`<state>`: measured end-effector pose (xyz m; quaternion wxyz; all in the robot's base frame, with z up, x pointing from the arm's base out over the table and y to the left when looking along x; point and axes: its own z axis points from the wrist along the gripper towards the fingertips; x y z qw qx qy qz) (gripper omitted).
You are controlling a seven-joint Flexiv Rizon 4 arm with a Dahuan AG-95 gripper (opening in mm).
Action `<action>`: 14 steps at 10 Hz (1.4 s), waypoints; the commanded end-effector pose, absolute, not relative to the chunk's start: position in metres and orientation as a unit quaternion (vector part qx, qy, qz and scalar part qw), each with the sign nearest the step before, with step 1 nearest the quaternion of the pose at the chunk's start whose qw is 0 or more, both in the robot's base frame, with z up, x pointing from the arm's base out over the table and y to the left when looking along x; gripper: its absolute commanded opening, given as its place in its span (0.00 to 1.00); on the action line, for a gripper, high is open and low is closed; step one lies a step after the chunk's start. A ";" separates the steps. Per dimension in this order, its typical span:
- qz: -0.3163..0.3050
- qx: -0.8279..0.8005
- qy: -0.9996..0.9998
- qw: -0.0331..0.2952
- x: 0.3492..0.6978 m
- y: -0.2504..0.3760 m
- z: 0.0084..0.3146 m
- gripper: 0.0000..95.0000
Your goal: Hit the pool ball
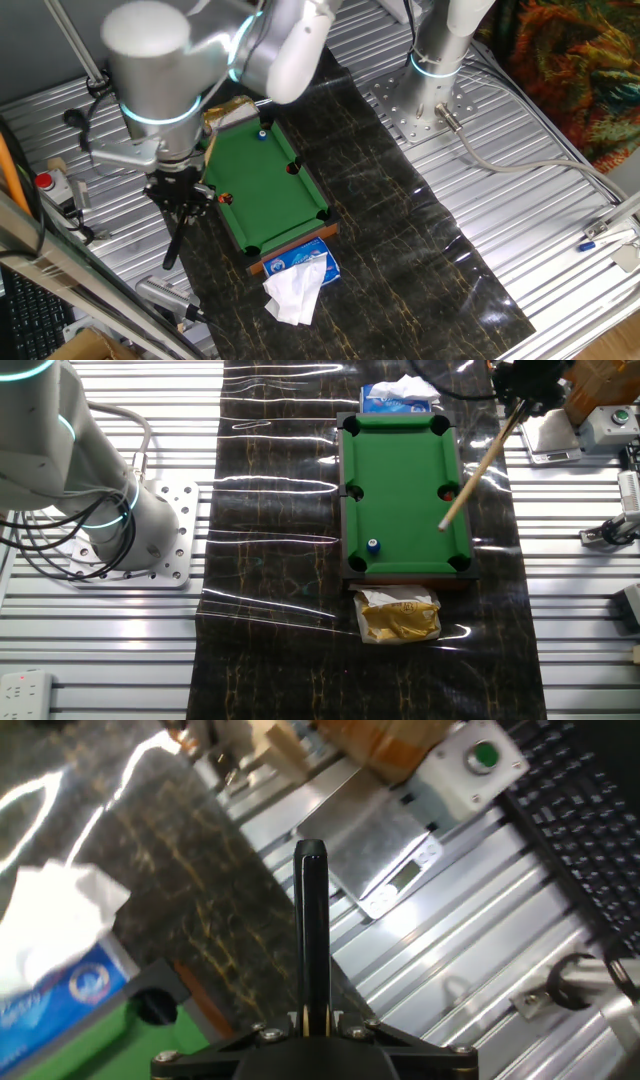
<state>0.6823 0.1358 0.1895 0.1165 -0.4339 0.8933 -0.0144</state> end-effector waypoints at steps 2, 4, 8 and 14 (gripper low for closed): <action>-0.020 -0.382 0.913 0.145 0.683 0.141 0.188 0.00; -0.022 -0.357 0.921 0.150 0.682 0.142 0.188 0.00; -0.024 -0.338 0.926 0.168 0.673 0.133 0.181 0.00; -0.020 -0.325 0.928 0.184 0.667 0.126 0.165 0.00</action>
